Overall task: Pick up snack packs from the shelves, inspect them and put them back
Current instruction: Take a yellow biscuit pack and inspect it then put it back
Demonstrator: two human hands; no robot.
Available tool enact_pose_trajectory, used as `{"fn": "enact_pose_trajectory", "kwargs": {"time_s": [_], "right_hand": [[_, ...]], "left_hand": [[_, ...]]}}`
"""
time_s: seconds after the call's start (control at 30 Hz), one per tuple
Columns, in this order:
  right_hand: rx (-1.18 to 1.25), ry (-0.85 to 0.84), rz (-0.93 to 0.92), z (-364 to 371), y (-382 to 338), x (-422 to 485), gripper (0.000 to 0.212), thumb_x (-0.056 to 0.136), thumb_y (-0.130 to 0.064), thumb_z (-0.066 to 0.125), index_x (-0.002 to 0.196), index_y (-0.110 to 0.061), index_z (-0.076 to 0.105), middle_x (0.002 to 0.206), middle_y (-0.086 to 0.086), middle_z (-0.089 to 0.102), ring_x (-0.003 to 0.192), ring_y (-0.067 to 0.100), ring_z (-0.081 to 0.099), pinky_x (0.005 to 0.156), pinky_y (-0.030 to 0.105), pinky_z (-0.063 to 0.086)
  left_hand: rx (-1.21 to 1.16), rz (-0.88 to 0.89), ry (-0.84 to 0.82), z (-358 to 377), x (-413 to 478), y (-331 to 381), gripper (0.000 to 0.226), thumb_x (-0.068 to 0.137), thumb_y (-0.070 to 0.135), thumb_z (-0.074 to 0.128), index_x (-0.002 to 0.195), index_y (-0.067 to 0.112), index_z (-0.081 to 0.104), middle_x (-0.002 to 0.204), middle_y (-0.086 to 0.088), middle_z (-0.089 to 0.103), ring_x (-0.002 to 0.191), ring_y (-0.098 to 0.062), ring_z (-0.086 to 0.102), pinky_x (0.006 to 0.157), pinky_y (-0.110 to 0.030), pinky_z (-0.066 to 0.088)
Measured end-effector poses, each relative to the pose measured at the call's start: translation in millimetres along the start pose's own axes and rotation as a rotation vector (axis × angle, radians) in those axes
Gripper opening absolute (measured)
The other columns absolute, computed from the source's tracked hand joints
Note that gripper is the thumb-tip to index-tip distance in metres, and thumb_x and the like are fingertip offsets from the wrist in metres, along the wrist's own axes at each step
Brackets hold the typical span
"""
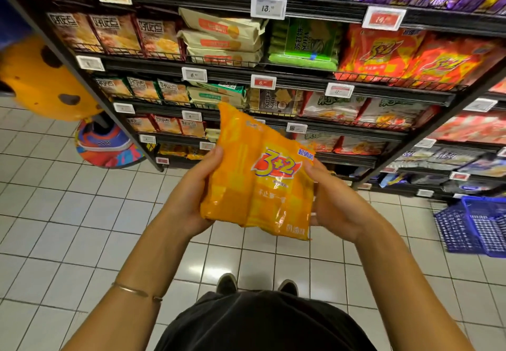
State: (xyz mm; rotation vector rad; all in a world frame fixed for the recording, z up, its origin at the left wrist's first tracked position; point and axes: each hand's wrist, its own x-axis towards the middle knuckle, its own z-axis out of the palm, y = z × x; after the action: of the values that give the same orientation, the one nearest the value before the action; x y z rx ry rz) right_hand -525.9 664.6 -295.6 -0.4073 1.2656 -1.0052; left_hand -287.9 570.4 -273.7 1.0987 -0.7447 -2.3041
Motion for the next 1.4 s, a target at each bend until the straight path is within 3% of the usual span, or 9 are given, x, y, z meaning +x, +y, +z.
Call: {"fn": "enact_pose_trajectory", "kwargs": {"time_s": [0.13, 0.27, 0.5, 0.7, 0.83, 0.93, 1.03, 1.17, 1.4], "right_hand": [[0.13, 0.112, 0.045, 12.1, 15.7, 11.5, 0.076, 0.084, -0.064, 0.067, 0.151, -0.045, 0.037, 0.128, -0.001, 0.074, 0.113, 0.029, 0.074, 0.095, 0.067, 0.054], [0.262, -0.006, 0.037, 6.7, 16.6, 10.6, 0.053, 0.097, -0.066, 0.054, 0.142, -0.039, 0.055, 0.131, 0.005, 0.073, 0.116, 0.032, 0.072, 0.086, 0.059, 0.061], [0.112, -0.08, 0.122, 17.5, 23.1, 17.0, 0.054, 0.097, -0.075, 0.046, 0.14, -0.044, 0.058, 0.13, 0.004, 0.073, 0.117, 0.03, 0.072, 0.094, 0.052, 0.06], [0.085, -0.088, 0.127, 11.2, 24.8, 17.8, 0.055, 0.096, -0.077, 0.045, 0.137, -0.045, 0.06, 0.129, 0.005, 0.074, 0.116, 0.034, 0.072, 0.099, 0.057, 0.057], [0.058, -0.052, 0.036, 3.9, 20.7, 14.1, 0.052, 0.098, -0.068, 0.051, 0.143, -0.042, 0.054, 0.13, 0.002, 0.073, 0.117, 0.028, 0.072, 0.095, 0.054, 0.059], [0.088, 0.029, -0.136, 0.8, 11.3, 12.9, 0.064, 0.093, -0.063, 0.055, 0.149, -0.034, 0.05, 0.135, 0.002, 0.07, 0.121, 0.025, 0.07, 0.104, 0.056, 0.053], [0.096, 0.113, -0.294, 7.8, -3.6, 13.8, 0.07, 0.091, -0.065, 0.049, 0.152, -0.03, 0.047, 0.142, 0.002, 0.065, 0.129, 0.022, 0.065, 0.111, 0.055, 0.047], [0.188, 0.188, -0.41, 14.4, -14.2, 15.1, 0.079, 0.091, -0.062, 0.046, 0.156, -0.018, 0.04, 0.15, 0.014, 0.056, 0.137, 0.032, 0.056, 0.116, 0.058, 0.042], [0.191, 0.197, -0.444, 10.7, -18.3, 12.4, 0.067, 0.099, -0.054, 0.05, 0.155, -0.017, 0.042, 0.149, 0.015, 0.057, 0.137, 0.031, 0.056, 0.11, 0.051, 0.05]], "left_hand": [[0.174, 0.11, -0.071, 33.5, -3.6, -7.2, 0.053, 0.095, 0.052, 0.061, 0.146, 0.038, 0.053, 0.14, -0.001, 0.067, 0.124, -0.029, 0.068, 0.095, -0.053, 0.059], [0.385, 0.185, -0.122, 47.7, -2.3, -13.3, 0.054, 0.094, 0.059, 0.053, 0.147, 0.051, 0.049, 0.148, 0.014, 0.059, 0.137, -0.021, 0.057, 0.111, -0.056, 0.048], [0.263, 0.072, -0.099, 60.2, 1.1, -23.3, 0.102, 0.065, 0.08, 0.062, 0.157, 0.044, 0.037, 0.155, 0.002, 0.054, 0.143, -0.028, 0.051, 0.119, -0.061, 0.038], [0.252, 0.038, -0.096, 62.2, 1.6, -21.8, 0.097, 0.076, 0.08, 0.06, 0.16, 0.04, 0.034, 0.159, 0.0, 0.049, 0.146, -0.03, 0.046, 0.12, -0.064, 0.034], [0.257, 0.039, -0.152, 48.8, 3.0, -18.6, 0.066, 0.086, 0.045, 0.072, 0.148, 0.033, 0.051, 0.138, -0.002, 0.068, 0.129, -0.031, 0.064, 0.106, -0.057, 0.052], [0.298, 0.025, -0.283, 41.9, -3.4, -13.4, 0.096, 0.055, 0.048, 0.098, 0.138, 0.039, 0.051, 0.123, 0.007, 0.076, 0.113, -0.022, 0.074, 0.081, -0.037, 0.064], [0.521, 0.154, -0.243, 38.3, -6.0, -25.6, 0.11, 0.042, 0.063, 0.097, 0.135, 0.054, 0.04, 0.118, 0.029, 0.071, 0.113, -0.003, 0.069, 0.075, -0.021, 0.06], [0.728, 0.385, -0.259, 39.2, -6.3, -35.9, 0.095, 0.068, 0.041, 0.089, 0.142, 0.066, 0.034, 0.135, 0.038, 0.053, 0.121, 0.014, 0.056, 0.081, -0.008, 0.053], [0.875, 0.562, -0.241, 33.9, -3.9, -35.6, 0.103, 0.066, 0.037, 0.092, 0.149, 0.059, 0.035, 0.147, 0.022, 0.044, 0.134, -0.001, 0.05, 0.097, -0.024, 0.055]]}}
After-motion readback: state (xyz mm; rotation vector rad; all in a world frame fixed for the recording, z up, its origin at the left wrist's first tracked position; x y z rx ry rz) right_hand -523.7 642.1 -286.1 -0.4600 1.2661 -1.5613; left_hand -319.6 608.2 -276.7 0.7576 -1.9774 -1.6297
